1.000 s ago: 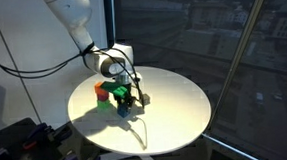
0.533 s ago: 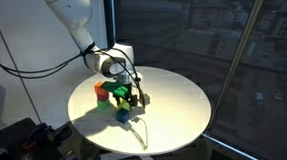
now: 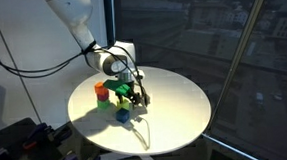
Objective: Remove the blue block from on top of the yellow block and put it on the table
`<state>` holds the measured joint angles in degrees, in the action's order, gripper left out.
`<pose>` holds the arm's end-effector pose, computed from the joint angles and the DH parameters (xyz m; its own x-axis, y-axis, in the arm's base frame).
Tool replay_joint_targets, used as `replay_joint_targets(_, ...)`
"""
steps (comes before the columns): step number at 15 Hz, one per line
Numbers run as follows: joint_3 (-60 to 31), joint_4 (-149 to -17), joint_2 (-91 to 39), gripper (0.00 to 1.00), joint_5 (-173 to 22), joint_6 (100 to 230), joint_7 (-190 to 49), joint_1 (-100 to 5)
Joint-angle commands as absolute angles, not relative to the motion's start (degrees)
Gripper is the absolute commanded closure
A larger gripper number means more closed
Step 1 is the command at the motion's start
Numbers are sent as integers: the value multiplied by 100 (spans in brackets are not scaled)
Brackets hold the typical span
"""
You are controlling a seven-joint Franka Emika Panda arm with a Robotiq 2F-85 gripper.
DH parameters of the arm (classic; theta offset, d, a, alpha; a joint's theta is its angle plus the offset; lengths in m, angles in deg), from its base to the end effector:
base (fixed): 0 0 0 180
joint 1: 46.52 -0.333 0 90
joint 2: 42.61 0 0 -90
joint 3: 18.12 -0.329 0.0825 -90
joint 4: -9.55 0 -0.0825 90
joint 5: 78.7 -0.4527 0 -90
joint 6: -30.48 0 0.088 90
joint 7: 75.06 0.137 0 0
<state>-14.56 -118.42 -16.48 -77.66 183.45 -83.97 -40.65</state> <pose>0.5682 -0.0973 0.0827 0.9996 0.0129 -0.0247 0.0136 -0.9994 0.0318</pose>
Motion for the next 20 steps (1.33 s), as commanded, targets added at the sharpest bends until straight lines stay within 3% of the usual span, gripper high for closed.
replay_joint_targets(1, -1381, -11892, -1973, 0, -7622, 18179, -8202, -4139)
replay_joint_targets(20, -1538, -12381, -3691, 0, -7672, 16535, -8167, -4361)
